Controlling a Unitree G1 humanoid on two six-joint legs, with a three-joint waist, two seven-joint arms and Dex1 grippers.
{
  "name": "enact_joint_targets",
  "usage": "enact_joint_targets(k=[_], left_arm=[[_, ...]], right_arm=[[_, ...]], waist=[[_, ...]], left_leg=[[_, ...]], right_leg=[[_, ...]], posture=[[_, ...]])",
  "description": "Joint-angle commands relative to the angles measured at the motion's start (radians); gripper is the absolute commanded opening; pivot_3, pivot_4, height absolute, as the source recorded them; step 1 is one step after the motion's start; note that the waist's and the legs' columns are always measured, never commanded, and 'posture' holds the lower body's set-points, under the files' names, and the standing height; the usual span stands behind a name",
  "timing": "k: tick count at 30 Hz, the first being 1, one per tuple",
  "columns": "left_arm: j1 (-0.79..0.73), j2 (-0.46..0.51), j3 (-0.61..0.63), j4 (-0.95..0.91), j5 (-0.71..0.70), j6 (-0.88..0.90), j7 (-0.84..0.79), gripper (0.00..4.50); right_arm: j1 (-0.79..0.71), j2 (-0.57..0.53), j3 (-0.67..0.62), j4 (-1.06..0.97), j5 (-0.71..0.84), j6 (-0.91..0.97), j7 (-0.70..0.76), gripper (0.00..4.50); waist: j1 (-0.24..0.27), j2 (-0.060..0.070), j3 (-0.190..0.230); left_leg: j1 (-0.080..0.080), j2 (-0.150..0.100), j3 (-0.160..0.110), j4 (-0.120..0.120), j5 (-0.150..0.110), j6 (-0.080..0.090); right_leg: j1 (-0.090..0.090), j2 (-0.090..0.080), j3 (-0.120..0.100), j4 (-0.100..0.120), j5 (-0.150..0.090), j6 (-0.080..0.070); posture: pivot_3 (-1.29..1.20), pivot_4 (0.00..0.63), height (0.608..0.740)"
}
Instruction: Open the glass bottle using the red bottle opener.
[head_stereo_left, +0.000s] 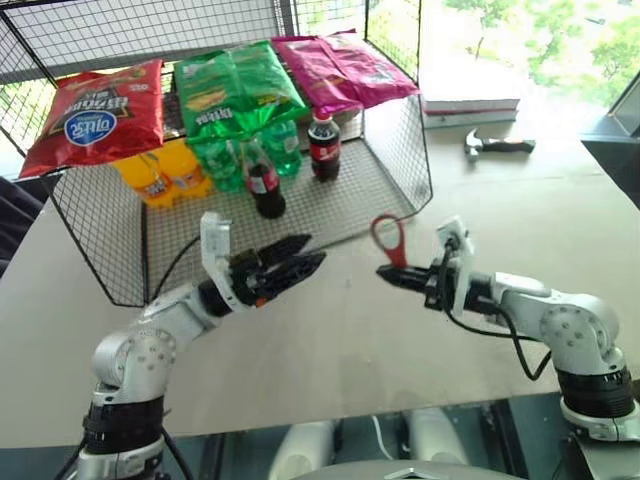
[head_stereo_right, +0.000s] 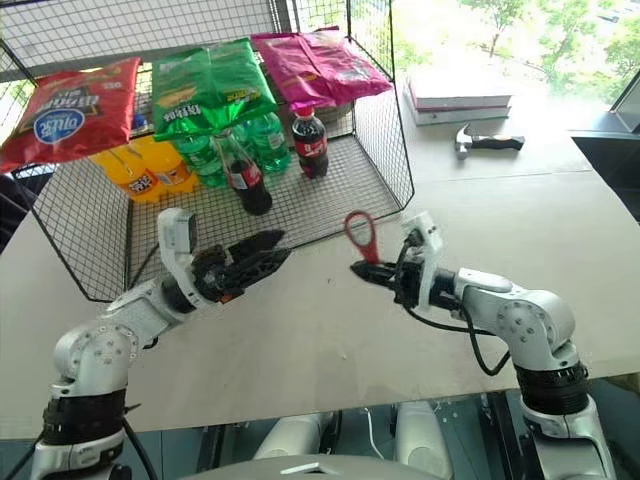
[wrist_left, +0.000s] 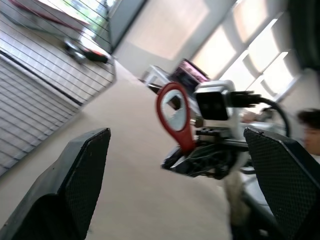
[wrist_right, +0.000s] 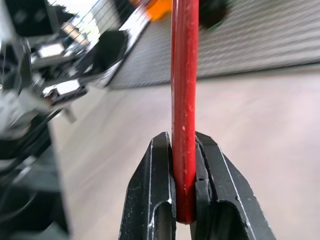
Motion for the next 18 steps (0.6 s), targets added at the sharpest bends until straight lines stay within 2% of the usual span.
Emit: enact_joint_targets(k=[1,5,7,12,18], left_arm=[[-0.01,-0.047,-0.032,0.041,0.249,-0.28,0.066,4.49],[-0.057,-0.102,-0.076,0.167,0.538,-0.559,0.222,4.49],[-0.083,-0.12,-0.093,0.234,0.64,-0.655,0.293,4.49],[-0.16,-0.185,-0.082,0.373,0.729,-0.771,0.432,4.49],[-0.266,-0.203,-0.058,0.543,0.759,-0.841,0.537,4.49]], right_arm=[[-0.003,0.028,-0.049,-0.01,-0.084,-0.119,-0.064,0.0],[-0.021,0.041,-0.041,-0.003,-0.214,-0.239,-0.113,0.0],[-0.04,-0.001,0.027,-0.029,-0.336,-0.326,-0.093,0.0],[-0.06,-0.007,0.147,-0.106,-0.462,-0.41,-0.068,0.0],[-0.039,0.046,0.188,-0.124,-0.502,-0.449,-0.074,0.0]], waist=[[0.005,0.0,0.0],[0.016,0.0,0.0],[0.018,0.0,0.0],[0.014,-0.001,-0.001],[0.015,-0.001,-0.001]], left_leg=[[0.0,0.0,0.0,0.0,0.0,0.0],[0.0,0.0,0.001,0.0,0.0,0.0],[0.0,0.0,0.0,0.0,0.0,0.0],[-0.006,-0.001,-0.001,0.001,0.0,0.0],[-0.01,-0.002,-0.001,0.003,0.0,0.0]], right_leg=[[0.0,0.0,0.0,0.0,0.0,0.0],[0.0,0.001,0.0,0.0,0.0,0.0],[0.0,0.001,0.0,0.0,0.0,0.0],[-0.006,0.002,-0.001,0.001,0.001,0.001],[-0.009,0.003,-0.002,0.001,0.001,0.001]], posture=[[0.0,0.15,0.74],[0.0,0.15,0.74],[0.0,0.15,0.74],[0.0,0.15,0.74],[0.0,0.15,0.74]])
